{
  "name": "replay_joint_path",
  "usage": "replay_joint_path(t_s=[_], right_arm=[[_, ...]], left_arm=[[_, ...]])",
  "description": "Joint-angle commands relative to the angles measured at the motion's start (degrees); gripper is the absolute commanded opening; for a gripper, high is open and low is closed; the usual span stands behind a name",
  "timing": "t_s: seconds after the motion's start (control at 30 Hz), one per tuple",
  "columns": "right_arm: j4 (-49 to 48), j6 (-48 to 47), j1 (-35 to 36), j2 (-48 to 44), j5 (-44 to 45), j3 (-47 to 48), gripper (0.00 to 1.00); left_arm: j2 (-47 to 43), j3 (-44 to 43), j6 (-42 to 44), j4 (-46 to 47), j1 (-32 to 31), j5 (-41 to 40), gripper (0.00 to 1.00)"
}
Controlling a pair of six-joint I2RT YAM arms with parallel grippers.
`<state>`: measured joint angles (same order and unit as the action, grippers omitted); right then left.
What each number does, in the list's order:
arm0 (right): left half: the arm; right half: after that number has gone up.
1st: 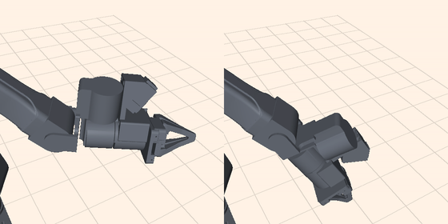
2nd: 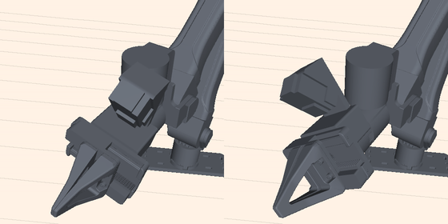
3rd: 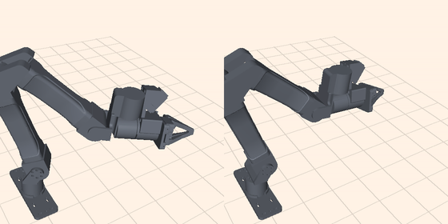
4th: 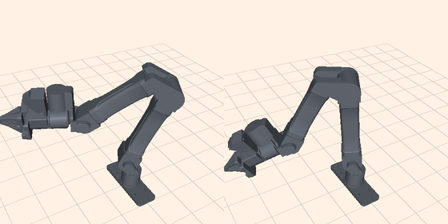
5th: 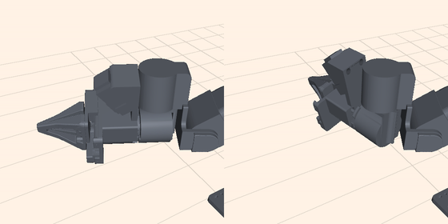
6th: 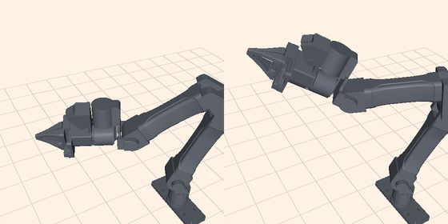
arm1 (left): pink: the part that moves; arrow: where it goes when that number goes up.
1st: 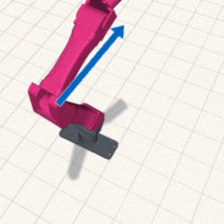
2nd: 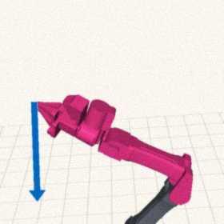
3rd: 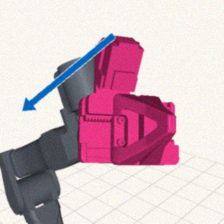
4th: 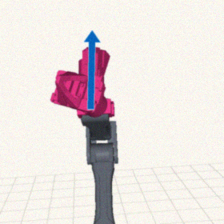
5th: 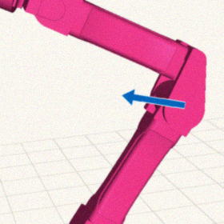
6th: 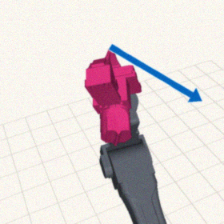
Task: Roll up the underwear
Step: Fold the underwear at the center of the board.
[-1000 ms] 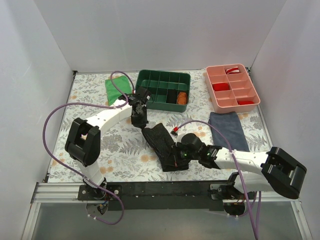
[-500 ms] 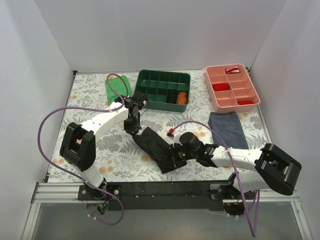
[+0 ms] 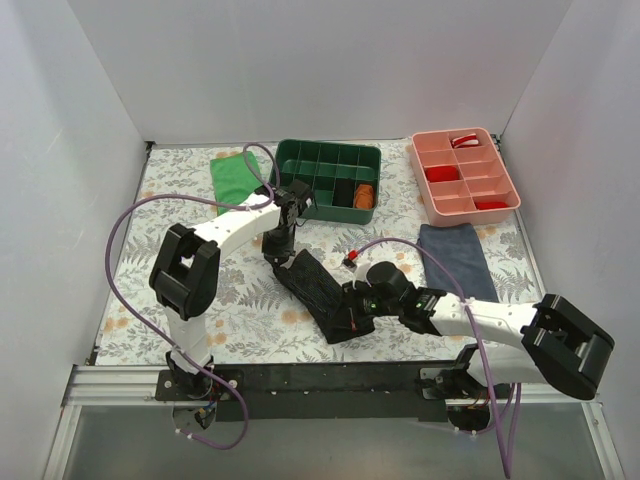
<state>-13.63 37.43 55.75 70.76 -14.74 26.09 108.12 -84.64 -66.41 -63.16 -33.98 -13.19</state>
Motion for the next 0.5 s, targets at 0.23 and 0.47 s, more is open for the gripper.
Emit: replay_joint_path(t_s=[0.23, 0.47], right_arm=[[2.2, 0.1, -0.2, 4.03, 0.94, 3.53, 0.01], [3.35, 2.2, -0.2, 4.3, 2.44, 2.92, 0.01]], left_arm=[[-4.07, 1.16, -0.74, 2.6, -0.3, -2.89, 0.0], [3.06, -9.22, 2.43, -0.12, -0.39, -2.54, 0.0]])
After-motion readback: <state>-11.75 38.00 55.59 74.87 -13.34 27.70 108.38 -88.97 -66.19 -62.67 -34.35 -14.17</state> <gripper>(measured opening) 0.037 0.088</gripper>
